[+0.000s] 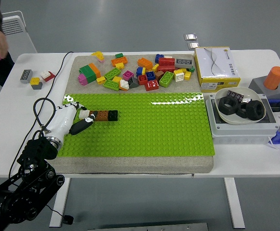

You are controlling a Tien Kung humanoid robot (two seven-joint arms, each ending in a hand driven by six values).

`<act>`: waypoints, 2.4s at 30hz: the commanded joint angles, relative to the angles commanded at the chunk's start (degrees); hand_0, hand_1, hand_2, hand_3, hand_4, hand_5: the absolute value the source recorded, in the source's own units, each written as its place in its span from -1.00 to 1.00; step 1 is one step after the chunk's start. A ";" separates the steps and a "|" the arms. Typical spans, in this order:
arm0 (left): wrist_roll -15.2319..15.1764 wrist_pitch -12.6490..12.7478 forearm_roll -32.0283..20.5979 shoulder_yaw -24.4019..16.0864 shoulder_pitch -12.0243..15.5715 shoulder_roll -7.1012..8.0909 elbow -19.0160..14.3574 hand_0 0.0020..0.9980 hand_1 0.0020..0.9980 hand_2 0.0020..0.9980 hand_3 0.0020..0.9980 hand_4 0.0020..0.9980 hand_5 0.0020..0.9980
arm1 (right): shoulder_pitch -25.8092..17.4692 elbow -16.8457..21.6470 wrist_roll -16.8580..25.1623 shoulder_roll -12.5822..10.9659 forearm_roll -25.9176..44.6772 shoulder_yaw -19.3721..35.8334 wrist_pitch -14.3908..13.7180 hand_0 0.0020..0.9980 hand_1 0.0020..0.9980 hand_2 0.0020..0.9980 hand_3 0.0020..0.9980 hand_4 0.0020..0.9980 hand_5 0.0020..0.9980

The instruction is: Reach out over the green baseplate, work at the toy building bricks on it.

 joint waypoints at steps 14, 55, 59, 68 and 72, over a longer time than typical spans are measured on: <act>0.09 0.13 -0.86 0.29 0.00 -0.24 1.62 0.95 0.89 0.88 0.39 0.47 1.00 | -0.01 0.00 -0.02 -0.01 0.21 -0.25 -0.04 0.04 0.30 0.56 0.58 0.77 0.86; 2.69 1.91 1.57 -2.54 3.56 -1.57 -6.16 0.94 0.88 0.86 0.35 0.47 0.74 | -0.32 0.00 -0.06 -0.15 0.49 -0.61 0.03 0.04 0.30 0.56 0.59 0.78 0.87; 2.18 4.61 0.87 -4.60 6.28 -1.88 -10.76 0.91 0.83 0.84 0.38 0.50 0.44 | -0.45 0.00 0.01 -0.29 -0.27 0.01 0.16 0.04 0.30 0.56 0.58 0.78 0.87; -7.37 8.10 -8.96 -7.23 13.84 -0.28 -17.08 0.71 0.63 0.66 0.45 0.50 0.24 | -0.87 0.00 -0.30 -0.13 7.26 -7.38 -0.92 0.04 0.30 0.56 0.58 0.78 0.89; -11.85 9.49 -13.46 -6.49 15.28 -0.43 -17.30 0.57 0.48 0.50 0.50 0.49 0.02 | -0.66 0.00 -0.20 0.11 12.33 -12.70 -1.66 0.04 0.31 0.56 0.58 0.78 0.90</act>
